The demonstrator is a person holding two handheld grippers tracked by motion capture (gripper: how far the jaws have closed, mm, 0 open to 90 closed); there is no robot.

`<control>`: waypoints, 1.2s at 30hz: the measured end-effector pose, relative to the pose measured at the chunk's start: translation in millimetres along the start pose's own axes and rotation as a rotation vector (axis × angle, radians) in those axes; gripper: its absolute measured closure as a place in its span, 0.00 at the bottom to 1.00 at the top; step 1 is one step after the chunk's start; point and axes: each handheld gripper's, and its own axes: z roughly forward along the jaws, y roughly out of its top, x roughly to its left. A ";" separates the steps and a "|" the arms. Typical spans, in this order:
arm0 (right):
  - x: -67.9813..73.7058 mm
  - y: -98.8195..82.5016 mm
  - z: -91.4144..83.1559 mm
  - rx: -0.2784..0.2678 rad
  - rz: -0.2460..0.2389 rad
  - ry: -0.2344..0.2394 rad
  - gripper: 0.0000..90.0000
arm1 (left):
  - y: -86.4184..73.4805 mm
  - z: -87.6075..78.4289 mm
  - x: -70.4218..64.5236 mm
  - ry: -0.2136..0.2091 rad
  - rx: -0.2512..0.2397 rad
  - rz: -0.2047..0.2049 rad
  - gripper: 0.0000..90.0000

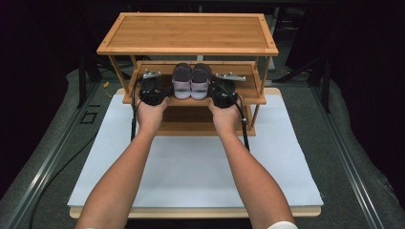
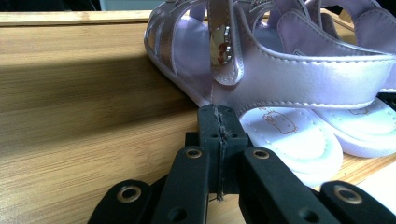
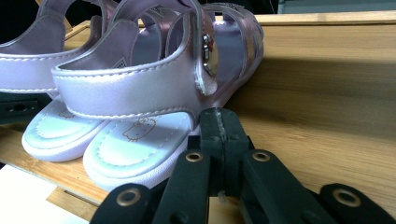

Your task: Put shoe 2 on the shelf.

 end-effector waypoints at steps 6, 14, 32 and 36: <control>-1.8 -0.1 -0.5 -0.002 -0.015 -0.014 0.92 | -0.5 -6.2 -2.0 0.038 -0.026 0.018 1.00; -11.2 1.0 -27.7 -0.081 -0.054 0.021 0.91 | -4.8 -39.3 4.4 0.016 -0.078 -0.005 1.00; -40.4 -35.5 -92.8 0.085 -0.172 -0.007 0.89 | -91.8 -99.8 40.8 -0.005 -0.035 -0.027 0.92; -53.7 -60.5 -116.0 0.091 -0.165 -0.019 0.88 | -120.9 -115.6 50.7 0.004 -0.021 -0.050 0.90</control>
